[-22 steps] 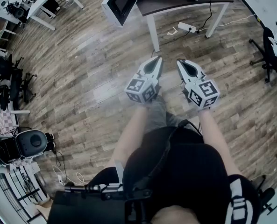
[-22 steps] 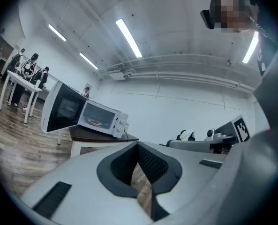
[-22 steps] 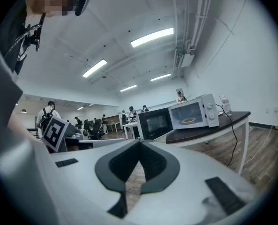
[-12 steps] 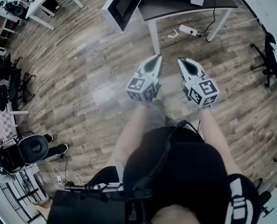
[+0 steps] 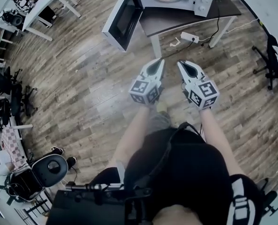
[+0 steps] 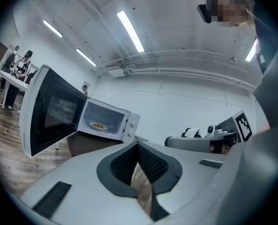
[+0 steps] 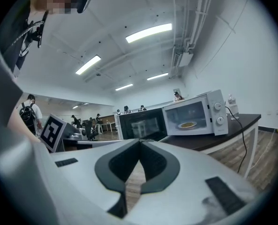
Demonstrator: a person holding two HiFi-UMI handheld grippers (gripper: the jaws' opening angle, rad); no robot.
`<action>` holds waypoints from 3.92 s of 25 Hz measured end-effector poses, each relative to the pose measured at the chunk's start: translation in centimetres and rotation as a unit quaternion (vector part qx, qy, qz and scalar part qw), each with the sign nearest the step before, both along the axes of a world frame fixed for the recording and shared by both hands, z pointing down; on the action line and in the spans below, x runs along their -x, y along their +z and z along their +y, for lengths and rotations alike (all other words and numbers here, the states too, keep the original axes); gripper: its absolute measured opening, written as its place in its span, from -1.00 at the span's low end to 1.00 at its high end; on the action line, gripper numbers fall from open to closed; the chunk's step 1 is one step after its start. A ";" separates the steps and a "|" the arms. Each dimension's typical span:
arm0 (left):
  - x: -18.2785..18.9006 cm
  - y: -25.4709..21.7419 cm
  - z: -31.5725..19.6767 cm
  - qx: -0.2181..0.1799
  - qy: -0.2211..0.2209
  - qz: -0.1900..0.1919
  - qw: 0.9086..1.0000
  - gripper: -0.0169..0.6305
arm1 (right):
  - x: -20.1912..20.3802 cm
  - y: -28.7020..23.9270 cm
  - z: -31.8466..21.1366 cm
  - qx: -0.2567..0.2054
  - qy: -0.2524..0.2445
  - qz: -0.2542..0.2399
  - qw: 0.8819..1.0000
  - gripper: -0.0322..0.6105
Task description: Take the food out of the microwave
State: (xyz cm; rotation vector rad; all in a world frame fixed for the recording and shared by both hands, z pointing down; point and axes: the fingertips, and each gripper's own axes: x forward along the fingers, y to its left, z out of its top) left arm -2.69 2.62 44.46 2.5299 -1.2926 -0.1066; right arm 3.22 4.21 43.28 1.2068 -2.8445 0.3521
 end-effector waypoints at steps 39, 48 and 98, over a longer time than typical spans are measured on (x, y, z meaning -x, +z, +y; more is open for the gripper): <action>2.6 1.2 -15.7 0.002 0.013 0.013 1.000 -0.94 | 2.6 1.9 -16.3 0.025 0.058 -0.021 0.998 -0.90; 1.4 1.6 -21.1 0.006 0.012 0.016 1.000 -0.94 | 2.0 2.5 -21.8 0.031 0.045 -0.015 0.998 -0.90; 0.5 7.5 -38.1 0.033 -0.030 -0.013 0.999 -0.94 | 2.0 9.5 -45.2 0.017 0.009 0.240 0.971 -0.35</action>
